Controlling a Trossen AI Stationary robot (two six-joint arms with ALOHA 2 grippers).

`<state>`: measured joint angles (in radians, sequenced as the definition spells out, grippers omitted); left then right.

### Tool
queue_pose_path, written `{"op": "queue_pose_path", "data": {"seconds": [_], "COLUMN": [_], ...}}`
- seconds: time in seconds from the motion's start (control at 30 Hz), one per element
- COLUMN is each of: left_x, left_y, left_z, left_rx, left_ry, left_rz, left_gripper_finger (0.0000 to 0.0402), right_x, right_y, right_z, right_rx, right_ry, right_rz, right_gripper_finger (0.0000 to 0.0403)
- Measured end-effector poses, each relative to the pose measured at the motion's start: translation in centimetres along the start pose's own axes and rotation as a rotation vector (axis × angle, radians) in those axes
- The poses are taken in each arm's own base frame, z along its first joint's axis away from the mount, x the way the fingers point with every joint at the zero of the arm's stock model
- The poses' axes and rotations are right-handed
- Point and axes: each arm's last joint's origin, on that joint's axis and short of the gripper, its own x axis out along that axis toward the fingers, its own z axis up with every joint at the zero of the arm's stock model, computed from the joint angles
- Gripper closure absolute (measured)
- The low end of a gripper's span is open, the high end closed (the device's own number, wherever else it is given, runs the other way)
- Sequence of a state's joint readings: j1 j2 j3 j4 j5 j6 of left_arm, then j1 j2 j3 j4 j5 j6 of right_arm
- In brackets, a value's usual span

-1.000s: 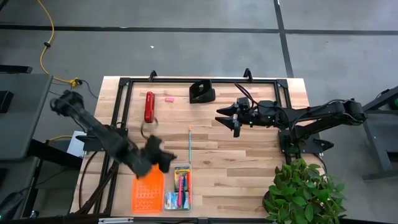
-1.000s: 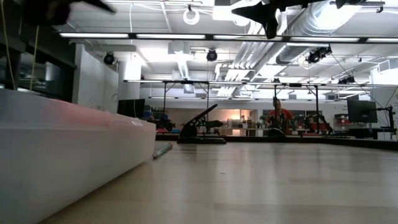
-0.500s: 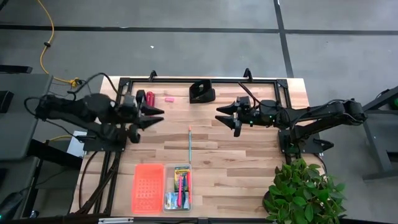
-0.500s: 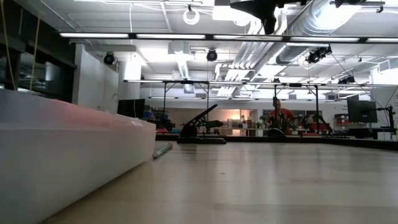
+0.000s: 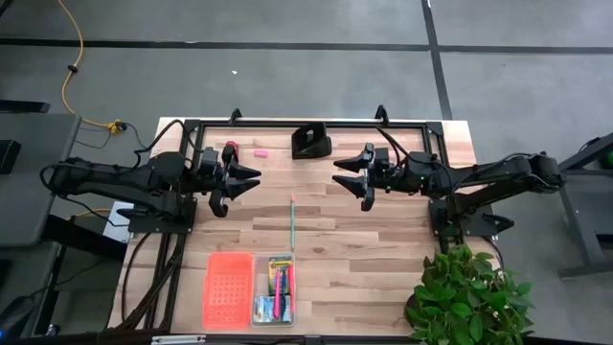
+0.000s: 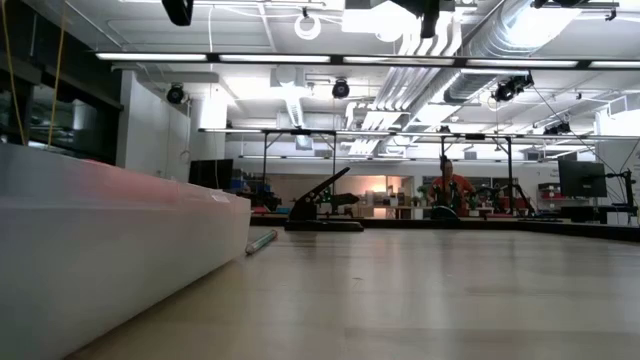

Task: Pack school essentials
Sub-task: Put the light blue pencil into the supply box

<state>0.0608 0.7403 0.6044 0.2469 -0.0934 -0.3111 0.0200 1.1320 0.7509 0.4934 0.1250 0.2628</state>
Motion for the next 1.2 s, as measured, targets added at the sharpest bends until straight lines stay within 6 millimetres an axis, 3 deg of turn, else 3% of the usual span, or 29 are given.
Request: {"op": "queue_pose_path", "data": {"seconds": [0.73,1.0,1.2], "left_x": [0.2,4.1,7.3], "left_y": [0.2,0.6,1.9], "left_z": [-0.3,-3.2,-7.9], "left_rx": [0.001,-0.18,-0.358], "left_ry": [0.013,0.299,0.517], "left_rz": [0.045,0.337,0.601], "left_gripper_finger": [0.0288,0.0288,0.0288], "right_x": [0.0,0.0,0.0], "right_y": [0.0,0.0,0.0], "right_z": [0.0,0.0,0.0], "right_rx": [-0.036,-0.036,-0.022], "right_ry": [0.001,0.001,-0.001], "right_rz": [0.005,0.005,-0.005], "right_gripper_finger": [0.0193,0.0193,0.0193]}}
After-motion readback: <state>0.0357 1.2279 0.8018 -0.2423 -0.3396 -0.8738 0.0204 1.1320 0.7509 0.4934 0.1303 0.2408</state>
